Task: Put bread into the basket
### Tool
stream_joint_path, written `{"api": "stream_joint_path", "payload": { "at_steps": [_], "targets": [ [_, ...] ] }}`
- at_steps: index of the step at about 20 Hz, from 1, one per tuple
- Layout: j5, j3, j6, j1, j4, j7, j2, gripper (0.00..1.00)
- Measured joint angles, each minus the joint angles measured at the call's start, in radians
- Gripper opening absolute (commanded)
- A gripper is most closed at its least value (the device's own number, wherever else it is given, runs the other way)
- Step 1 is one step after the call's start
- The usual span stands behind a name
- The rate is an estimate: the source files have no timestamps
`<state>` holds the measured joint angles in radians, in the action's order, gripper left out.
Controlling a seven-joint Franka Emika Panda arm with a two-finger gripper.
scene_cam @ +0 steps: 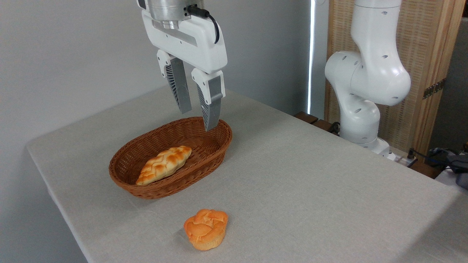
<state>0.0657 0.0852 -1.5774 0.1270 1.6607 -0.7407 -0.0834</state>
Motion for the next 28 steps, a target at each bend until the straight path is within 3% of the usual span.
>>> {"api": "stream_joint_path", "payload": {
  "at_steps": [10, 14, 20, 28],
  "targets": [
    [0.0, -0.026, -0.007, 0.01, -0.01, 0.001, 0.024, 1.0],
    [0.0, -0.026, -0.062, 0.009, -0.013, 0.002, 0.026, 1.0],
    [0.0, -0.026, -0.099, 0.009, -0.013, 0.097, 0.044, 1.0],
    [0.0, -0.026, -0.098, 0.009, -0.013, 0.102, 0.046, 1.0]
  ]
}}
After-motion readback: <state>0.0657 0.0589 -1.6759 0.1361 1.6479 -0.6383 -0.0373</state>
